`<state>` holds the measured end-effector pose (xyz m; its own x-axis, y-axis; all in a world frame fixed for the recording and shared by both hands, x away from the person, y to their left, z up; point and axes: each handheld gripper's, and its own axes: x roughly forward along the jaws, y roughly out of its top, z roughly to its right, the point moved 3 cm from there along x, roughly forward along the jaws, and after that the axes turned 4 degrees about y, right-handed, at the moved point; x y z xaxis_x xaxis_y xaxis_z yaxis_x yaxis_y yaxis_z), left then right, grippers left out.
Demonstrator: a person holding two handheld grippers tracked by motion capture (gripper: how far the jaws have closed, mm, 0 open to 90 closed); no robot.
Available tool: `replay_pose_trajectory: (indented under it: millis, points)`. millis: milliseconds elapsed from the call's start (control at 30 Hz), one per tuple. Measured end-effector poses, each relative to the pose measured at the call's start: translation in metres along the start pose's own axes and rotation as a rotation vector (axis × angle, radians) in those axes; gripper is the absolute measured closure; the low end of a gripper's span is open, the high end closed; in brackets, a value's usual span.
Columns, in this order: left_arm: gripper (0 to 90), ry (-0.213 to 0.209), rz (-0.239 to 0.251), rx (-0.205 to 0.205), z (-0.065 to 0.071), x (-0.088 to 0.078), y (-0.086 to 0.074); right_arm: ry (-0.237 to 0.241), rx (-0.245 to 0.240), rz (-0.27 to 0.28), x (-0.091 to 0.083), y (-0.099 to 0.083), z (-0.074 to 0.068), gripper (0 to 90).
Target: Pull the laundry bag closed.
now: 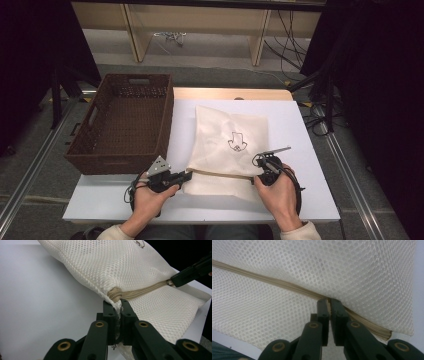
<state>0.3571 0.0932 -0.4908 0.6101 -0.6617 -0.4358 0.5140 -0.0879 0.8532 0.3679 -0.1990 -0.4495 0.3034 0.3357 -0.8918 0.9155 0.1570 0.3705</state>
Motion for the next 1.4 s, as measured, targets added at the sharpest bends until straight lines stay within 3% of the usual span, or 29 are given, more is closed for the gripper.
replay_pose_trajectory:
  millis: [67, 233, 433, 500, 667, 767, 933, 967, 1167, 1267, 1300, 1400]
  points:
    - [85.4, -0.002, -0.004, 0.008, 0.0, 0.0, 0.0, -0.001, 0.037, 0.001, -0.001, 0.0, -0.002, 87.6]
    - [85.5, -0.003, -0.003, 0.01, 0.0, 0.0, 0.0, -0.02, 0.04, -0.004, -0.002, -0.001, -0.001, 87.6]
    - [85.5, -0.004, -0.001, 0.008, 0.0, 0.0, 0.0, 0.003, 0.024, 0.0, -0.002, -0.001, 0.002, 87.7]
    - [85.4, -0.002, 0.0, 0.007, 0.0, 0.0, 0.0, -0.006, 0.045, 0.001, -0.003, -0.002, 0.0, 87.6]
    - [85.5, 0.0, -0.002, 0.013, 0.0, 0.0, 0.0, -0.006, 0.033, 0.002, -0.003, -0.002, 0.005, 87.6]
    - [85.5, 0.0, -0.002, 0.013, -0.001, 0.0, 0.0, -0.021, 0.06, -0.002, -0.003, -0.003, 0.003, 87.6]
    - [85.5, -0.002, -0.003, 0.013, -0.001, 0.0, 0.0, -0.011, 0.057, 0.003, -0.003, -0.003, 0.003, 87.6]
    - [85.5, -0.002, -0.002, 0.012, 0.0, 0.0, 0.0, -0.007, 0.038, 0.008, -0.003, -0.003, 0.005, 87.6]
    - [85.5, 0.005, -0.006, 0.013, 0.0, 0.0, 0.0, -0.011, 0.036, 0.0, -0.003, -0.003, 0.007, 87.6]
    - [85.5, -0.002, -0.003, 0.014, 0.0, 0.0, 0.0, -0.008, 0.059, 0.0, -0.004, -0.004, 0.005, 87.6]
    - [85.5, 0.001, -0.005, 0.013, -0.001, 0.0, 0.0, -0.011, 0.039, -0.001, -0.003, -0.004, 0.007, 87.6]
    - [85.5, 0.002, -0.006, 0.015, 0.0, 0.0, 0.0, -0.008, 0.042, -0.001, -0.004, -0.004, 0.008, 87.6]
